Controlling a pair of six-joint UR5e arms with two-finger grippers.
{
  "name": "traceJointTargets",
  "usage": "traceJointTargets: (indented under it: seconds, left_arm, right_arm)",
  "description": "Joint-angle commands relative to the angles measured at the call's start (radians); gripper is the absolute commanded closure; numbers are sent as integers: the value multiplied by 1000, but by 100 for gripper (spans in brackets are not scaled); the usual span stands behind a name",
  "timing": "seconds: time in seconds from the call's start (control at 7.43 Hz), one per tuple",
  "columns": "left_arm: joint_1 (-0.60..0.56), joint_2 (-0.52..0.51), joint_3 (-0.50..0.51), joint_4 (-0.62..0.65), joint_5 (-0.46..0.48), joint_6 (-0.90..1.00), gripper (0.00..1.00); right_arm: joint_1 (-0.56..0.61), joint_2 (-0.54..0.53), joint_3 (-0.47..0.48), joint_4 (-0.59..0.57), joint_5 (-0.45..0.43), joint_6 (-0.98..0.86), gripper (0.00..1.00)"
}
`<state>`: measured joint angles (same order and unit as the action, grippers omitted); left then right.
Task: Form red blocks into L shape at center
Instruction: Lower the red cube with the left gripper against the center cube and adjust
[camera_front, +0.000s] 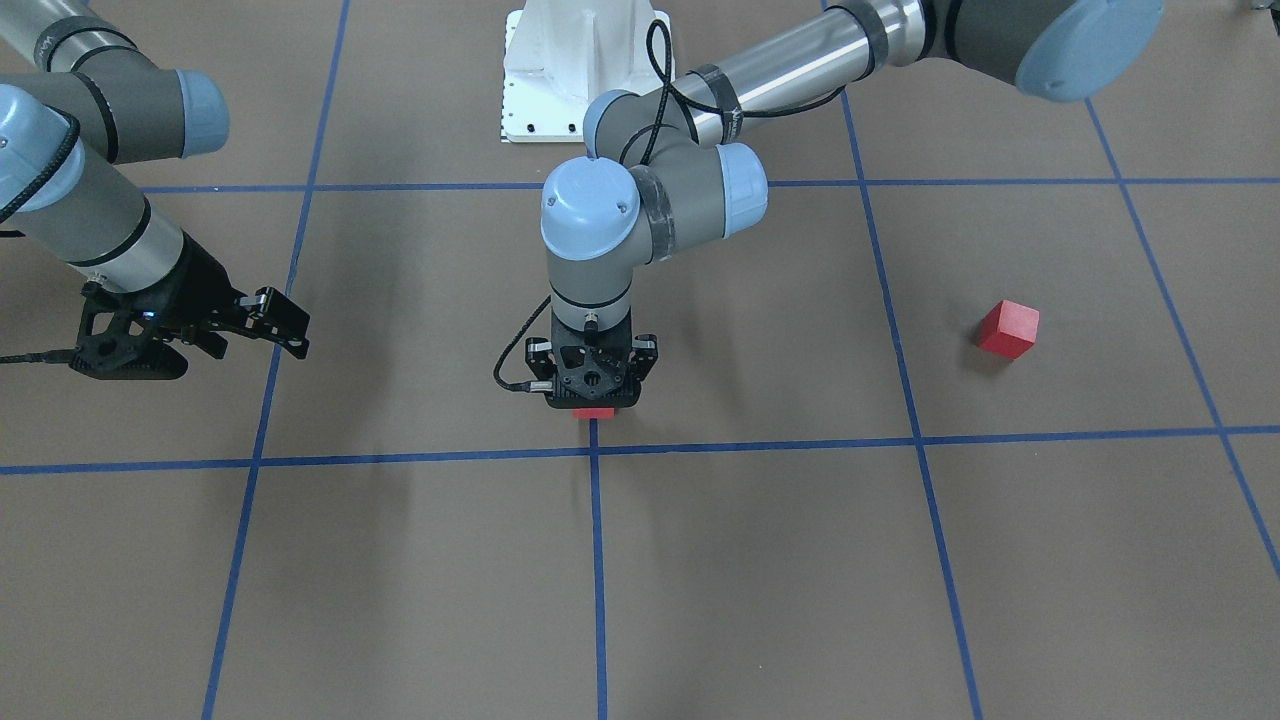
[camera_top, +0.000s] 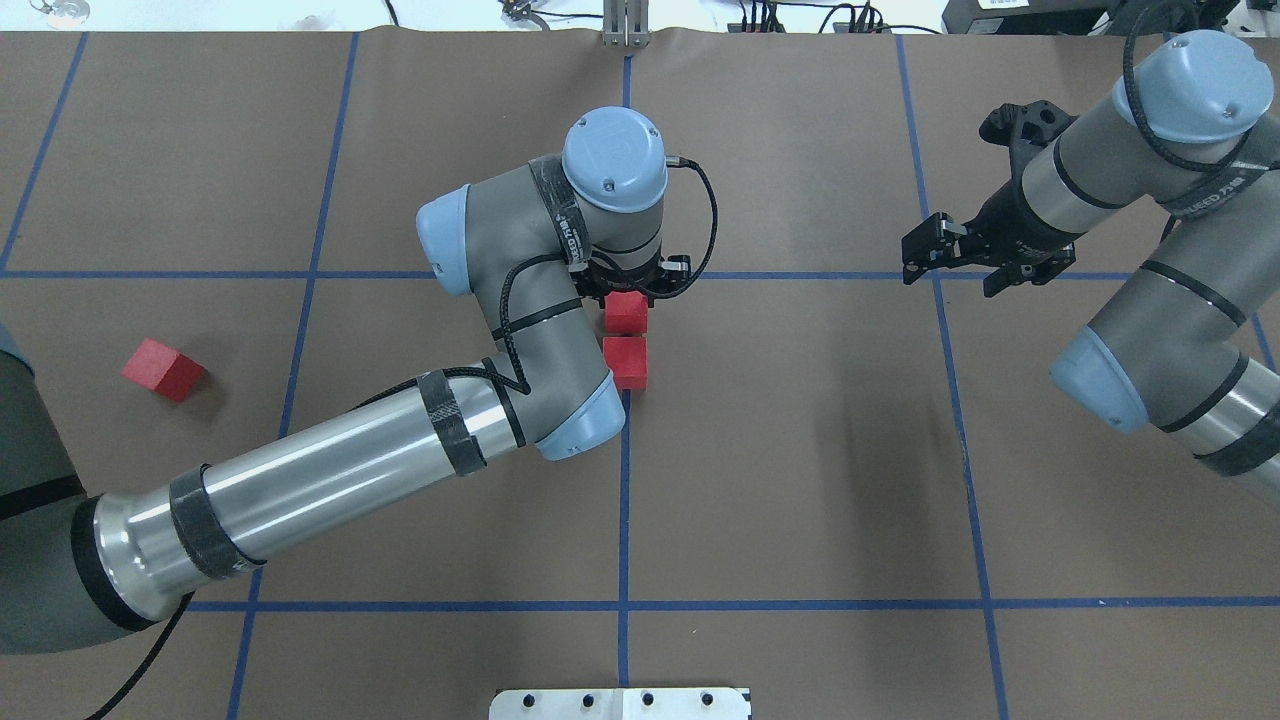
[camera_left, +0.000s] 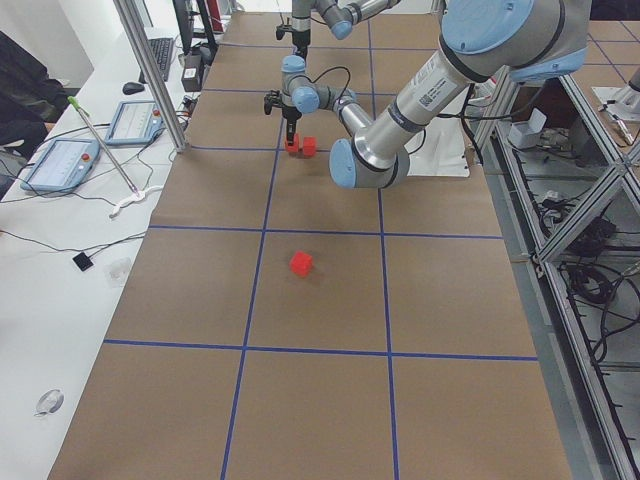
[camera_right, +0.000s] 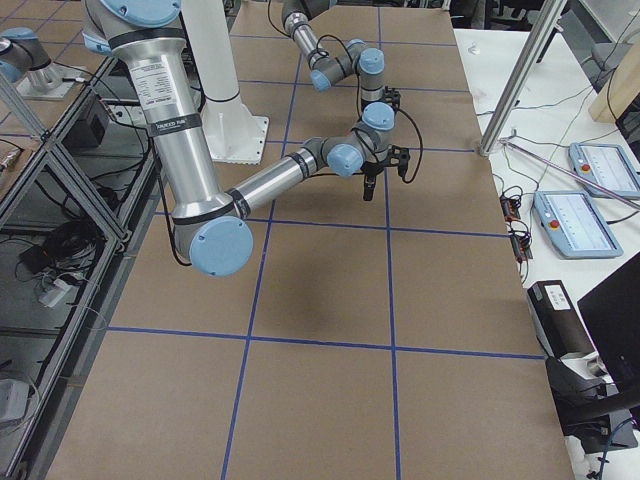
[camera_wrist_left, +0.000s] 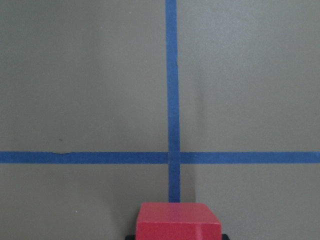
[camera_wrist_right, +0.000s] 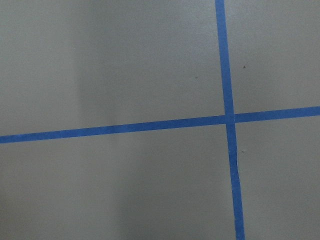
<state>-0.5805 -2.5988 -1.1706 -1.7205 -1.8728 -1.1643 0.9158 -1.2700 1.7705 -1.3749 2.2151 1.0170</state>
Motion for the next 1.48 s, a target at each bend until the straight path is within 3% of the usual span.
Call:
traceJointTargets:
  seconds: [0.0,1.35]
  left_arm:
    - [5,19,-24,21,0,0,100]
    - [25,20,-32,21,-2,-2,100]
  right_arm:
    - [0,0,0,-1,0,0,1]
    - [0,4,0,-1,0,2,1]
